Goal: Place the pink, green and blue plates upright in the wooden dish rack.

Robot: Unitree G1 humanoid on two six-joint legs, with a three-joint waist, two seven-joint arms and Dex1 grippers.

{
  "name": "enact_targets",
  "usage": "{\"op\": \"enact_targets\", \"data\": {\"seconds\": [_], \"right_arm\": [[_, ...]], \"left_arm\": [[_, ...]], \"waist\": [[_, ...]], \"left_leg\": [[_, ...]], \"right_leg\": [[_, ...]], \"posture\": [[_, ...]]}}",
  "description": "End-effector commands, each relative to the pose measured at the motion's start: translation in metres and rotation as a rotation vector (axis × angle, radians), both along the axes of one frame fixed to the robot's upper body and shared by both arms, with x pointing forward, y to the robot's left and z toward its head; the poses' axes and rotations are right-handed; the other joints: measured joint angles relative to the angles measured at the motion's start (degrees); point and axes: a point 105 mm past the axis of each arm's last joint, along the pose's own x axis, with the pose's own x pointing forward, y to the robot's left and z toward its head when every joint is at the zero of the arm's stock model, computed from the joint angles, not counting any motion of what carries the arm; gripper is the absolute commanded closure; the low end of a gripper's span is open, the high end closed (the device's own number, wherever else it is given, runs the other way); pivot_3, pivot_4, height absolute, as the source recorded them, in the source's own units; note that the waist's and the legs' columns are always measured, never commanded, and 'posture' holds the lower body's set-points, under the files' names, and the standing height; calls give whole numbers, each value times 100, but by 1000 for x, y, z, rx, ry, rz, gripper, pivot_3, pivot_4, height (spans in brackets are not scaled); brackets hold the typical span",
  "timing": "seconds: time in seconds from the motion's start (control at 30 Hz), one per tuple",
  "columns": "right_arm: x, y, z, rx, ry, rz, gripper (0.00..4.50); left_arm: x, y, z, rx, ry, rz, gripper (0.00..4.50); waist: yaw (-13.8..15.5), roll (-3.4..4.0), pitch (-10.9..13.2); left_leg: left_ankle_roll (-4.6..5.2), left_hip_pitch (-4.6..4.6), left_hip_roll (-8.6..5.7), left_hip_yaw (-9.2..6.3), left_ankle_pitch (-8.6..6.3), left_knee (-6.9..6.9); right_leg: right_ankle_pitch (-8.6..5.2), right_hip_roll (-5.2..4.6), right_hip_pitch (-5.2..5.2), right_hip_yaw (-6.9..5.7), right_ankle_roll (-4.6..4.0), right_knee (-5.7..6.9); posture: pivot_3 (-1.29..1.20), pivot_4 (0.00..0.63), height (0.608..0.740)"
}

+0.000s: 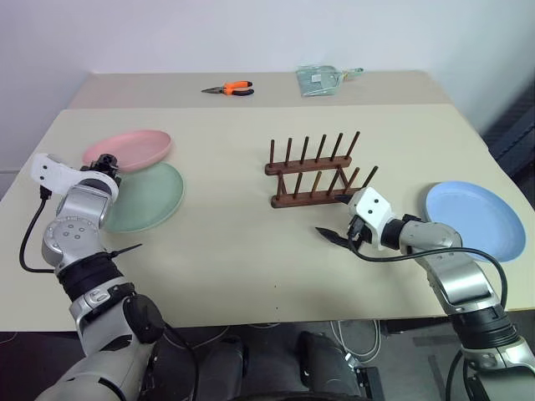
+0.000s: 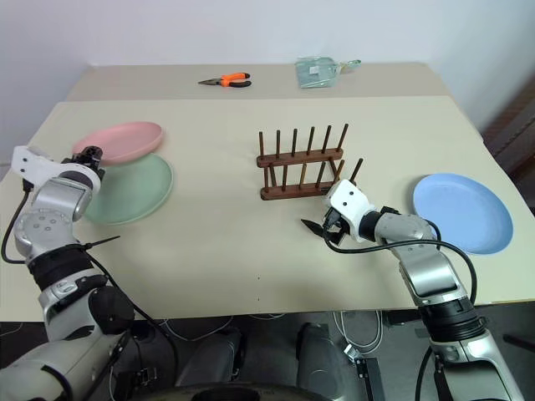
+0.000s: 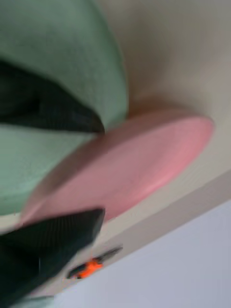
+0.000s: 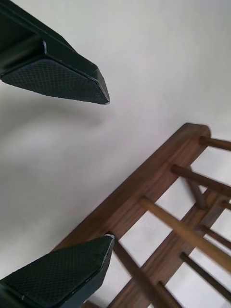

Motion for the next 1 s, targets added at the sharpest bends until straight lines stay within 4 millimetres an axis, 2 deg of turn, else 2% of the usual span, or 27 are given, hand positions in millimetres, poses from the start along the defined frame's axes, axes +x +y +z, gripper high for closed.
{"op": "enact_targets", "data": {"seconds": [0.03,0.13,0.2,0.3,0.37,0.43,0.53,0.67,0.77,0.9,1.0], "right_arm": [[-1,-4,30,50,-73,-5,28],[-4,-5,48,103,-77,7,11],[-3,-2,66,101,-134,24,11],[0,6,88,116,-212,38,11],[3,9,93,120,-230,41,11],[4,9,90,113,-223,39,11],[4,9,77,69,-207,39,0],[4,9,68,63,-189,31,0],[5,10,64,58,-182,33,0],[7,13,56,57,-168,37,0],[7,14,53,59,-163,38,0]], "left_arm": [[7,-5,14,61,-26,-53,4418],[11,-20,19,139,-28,-144,4470],[15,-36,27,206,-57,-221,4470],[18,-52,29,243,-65,-269,4470],[18,-57,28,279,-55,-282,4470],[16,-56,37,363,-90,-270,4470],[10,-20,47,395,-61,-83,3653],[3,23,62,471,3,62,1649],[5,34,64,480,41,78,201],[22,35,40,310,157,-2,201],[32,34,29,257,208,-22,201]], "waist": [[1,0,0],[0,0,0],[-1,0,0],[-3,0,0],[-4,-1,-1],[-6,-1,-1],[-9,-1,-1],[-31,-1,0],[-6,-2,-1],[24,-4,-2],[-5,-5,-2]], "left_leg": [[0,0,0,0,0,0],[0,-2,0,0,0,-1],[0,-1,0,0,0,-1],[-2,-1,0,0,1,-1],[-2,0,2,-1,1,-5],[-2,-2,2,-1,1,-7],[-2,-4,1,2,1,-10],[-4,-3,3,2,2,-11],[-5,-2,2,2,3,-11],[-4,-4,-1,-7,4,-5],[-4,-3,-3,-6,4,-5]], "right_leg": [[0,0,0,0,0,0],[0,0,-2,0,0,0],[1,0,-1,1,-1,0],[0,0,-2,0,0,1],[0,0,-2,0,0,1],[0,0,-4,0,0,-1],[0,0,-8,2,-1,-4],[1,1,-13,3,-1,3],[-2,1,-11,2,3,2],[-6,0,-4,-7,9,3],[-5,-1,-5,-6,9,4]], "posture": [[0,150,740],[0,150,740],[0,150,740],[0,150,740],[0,150,740],[0,150,740],[0,150,740],[0,150,740],[0,150,740],[0,150,740],[0,150,740]]}}
